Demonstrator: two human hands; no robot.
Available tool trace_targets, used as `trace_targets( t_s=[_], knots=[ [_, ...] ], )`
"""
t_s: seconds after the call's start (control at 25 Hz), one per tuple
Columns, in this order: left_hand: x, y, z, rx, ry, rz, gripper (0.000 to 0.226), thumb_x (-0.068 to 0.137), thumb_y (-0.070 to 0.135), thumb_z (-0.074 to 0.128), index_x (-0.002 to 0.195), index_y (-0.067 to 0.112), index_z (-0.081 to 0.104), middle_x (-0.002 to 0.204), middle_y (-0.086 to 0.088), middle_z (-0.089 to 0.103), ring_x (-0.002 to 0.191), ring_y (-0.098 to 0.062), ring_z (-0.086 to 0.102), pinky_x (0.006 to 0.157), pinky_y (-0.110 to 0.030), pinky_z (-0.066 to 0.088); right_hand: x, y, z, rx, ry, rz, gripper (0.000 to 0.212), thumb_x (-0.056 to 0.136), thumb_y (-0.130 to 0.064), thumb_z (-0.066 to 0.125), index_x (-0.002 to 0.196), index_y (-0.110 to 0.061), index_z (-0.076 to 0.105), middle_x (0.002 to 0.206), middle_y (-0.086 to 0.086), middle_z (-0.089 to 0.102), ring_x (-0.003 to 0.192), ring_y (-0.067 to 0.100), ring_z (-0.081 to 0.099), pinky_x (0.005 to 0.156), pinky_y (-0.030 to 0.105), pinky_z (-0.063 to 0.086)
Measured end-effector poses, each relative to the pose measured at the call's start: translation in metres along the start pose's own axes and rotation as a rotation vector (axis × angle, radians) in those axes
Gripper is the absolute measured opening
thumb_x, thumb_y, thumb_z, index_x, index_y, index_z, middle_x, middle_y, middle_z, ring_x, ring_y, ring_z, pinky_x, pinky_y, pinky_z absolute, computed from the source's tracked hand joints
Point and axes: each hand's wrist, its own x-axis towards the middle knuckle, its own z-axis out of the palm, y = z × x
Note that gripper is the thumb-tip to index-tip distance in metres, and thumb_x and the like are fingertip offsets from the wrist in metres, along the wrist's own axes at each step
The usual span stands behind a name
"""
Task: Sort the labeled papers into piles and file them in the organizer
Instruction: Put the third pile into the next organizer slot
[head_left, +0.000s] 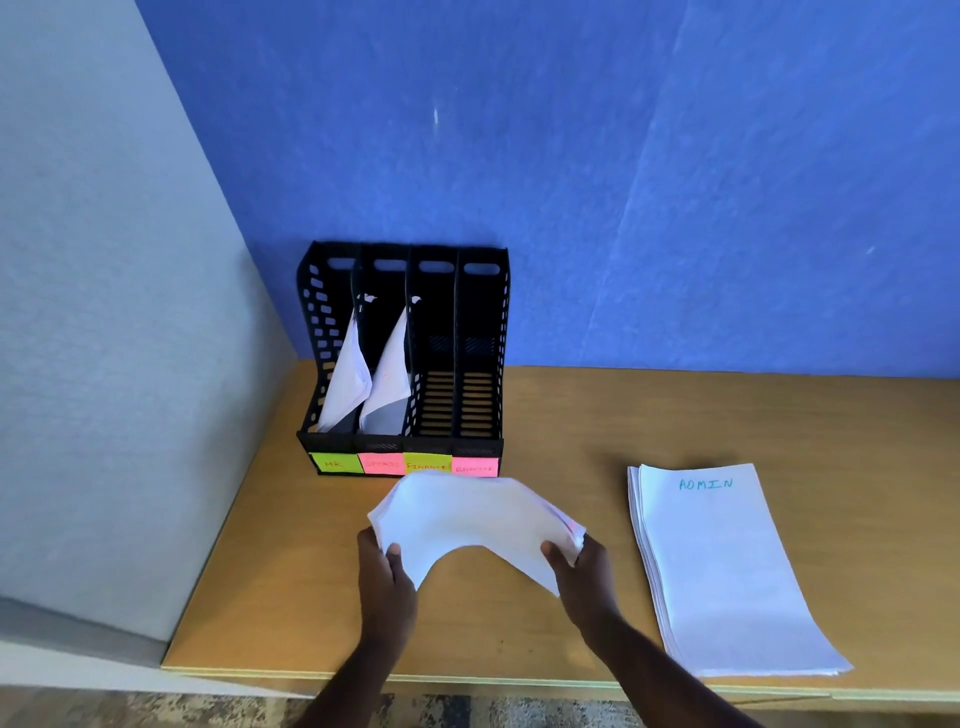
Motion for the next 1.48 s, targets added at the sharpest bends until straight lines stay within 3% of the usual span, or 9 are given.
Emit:
trace_targets(
  t_s=[0.12,0.28,0.36,0.56,0.84,0.96,1.08,1.2,1.48],
  knots=[
    [0.010,0.008,-0.002,-0.016,-0.015,-0.039,0.019,0.101,0.004,0.041,0.115,0.017,0.040,0.103,-0.003,0.056,0.096,-0.028,0.057,0.081,-0.033,0.044,0.015,-0.019,-0.010,0.029,0.016,-0.068,0.021,0.088,-0.014,0.076,0.108,-0.017,0.069,0.093,-0.003,0.074,0.090,0.026,0.069,0.073,0.034,0.054],
    [0.015,0.017,-0.002,-0.180,-0.084,-0.218,0.022,0.103,0.007,0.038,0.123,0.015,0.040,0.116,-0.007,0.058,0.107,-0.029,0.058,0.093,-0.041,0.048,0.018,-0.028,-0.014,0.118,0.069,0.156,0.088,0.082,-0.024,0.086,0.152,-0.014,0.033,0.140,0.006,0.052,0.131,0.024,0.052,0.106,0.043,0.046],
    [0.014,0.021,0.001,-0.276,-0.123,-0.274,0.029,0.103,0.006,0.037,0.130,0.015,0.042,0.121,-0.009,0.060,0.111,-0.029,0.060,0.098,-0.050,0.050,0.010,-0.027,-0.010,0.258,0.068,0.368,0.107,0.079,-0.028,0.088,0.158,-0.015,0.017,0.137,0.011,0.052,0.124,0.027,0.055,0.104,0.045,0.045],
    [0.001,0.015,0.010,-0.554,-0.224,-0.399,0.034,0.104,0.006,0.036,0.131,0.021,0.051,0.120,-0.003,0.067,0.111,-0.024,0.063,0.098,-0.047,0.050,-0.003,-0.040,0.000,0.783,-0.304,0.383,0.055,0.086,-0.018,0.077,0.137,-0.006,0.058,0.126,0.014,0.071,0.119,0.034,0.066,0.106,0.056,0.050],
    [0.014,-0.010,0.005,-0.260,-0.094,-0.526,0.033,0.098,0.004,0.053,0.129,-0.005,0.046,0.127,-0.033,0.054,0.103,-0.036,0.059,0.089,-0.044,0.048,0.007,-0.049,-0.001,0.563,-0.093,0.235,0.015,0.093,0.002,0.067,0.107,-0.003,0.070,0.103,0.013,0.078,0.095,0.033,0.072,0.082,0.044,0.059],
    [0.033,0.001,-0.007,0.160,-0.050,-0.244,0.062,0.088,0.012,0.071,0.134,-0.015,0.040,0.140,-0.026,0.039,0.131,-0.037,0.041,0.107,-0.046,0.037,0.009,-0.048,-0.011,0.425,-0.118,0.122,0.014,0.094,0.001,0.066,0.098,-0.010,0.073,0.092,0.005,0.080,0.084,0.025,0.075,0.065,0.030,0.058],
    [0.048,0.036,-0.011,0.091,-0.247,0.054,0.074,0.087,0.018,0.074,0.147,0.003,0.032,0.141,-0.003,0.039,0.130,-0.015,0.039,0.108,-0.035,0.034,0.008,-0.056,-0.017,0.335,-0.205,0.016,0.016,0.095,0.000,0.064,0.098,-0.013,0.074,0.093,0.004,0.080,0.082,0.022,0.076,0.063,0.026,0.058],
    [0.058,0.066,-0.006,0.017,-0.434,0.074,0.033,0.098,0.018,0.057,0.129,0.024,0.050,0.127,0.004,0.061,0.117,-0.015,0.058,0.092,-0.030,0.046,0.008,-0.066,-0.016,0.289,-0.223,-0.052,0.015,0.096,-0.002,0.064,0.099,-0.012,0.073,0.093,0.005,0.079,0.083,0.024,0.075,0.066,0.033,0.061],
    [-0.009,0.090,0.030,-0.109,-0.014,0.296,0.019,0.102,0.019,0.040,0.113,0.033,0.045,0.075,0.006,0.060,0.067,-0.008,0.056,0.057,-0.024,0.041,0.000,-0.095,-0.006,0.263,0.180,-0.232,0.022,0.098,-0.011,0.061,0.105,-0.032,0.065,0.096,-0.008,0.075,0.091,0.015,0.071,0.078,0.037,0.059]
  ],
)
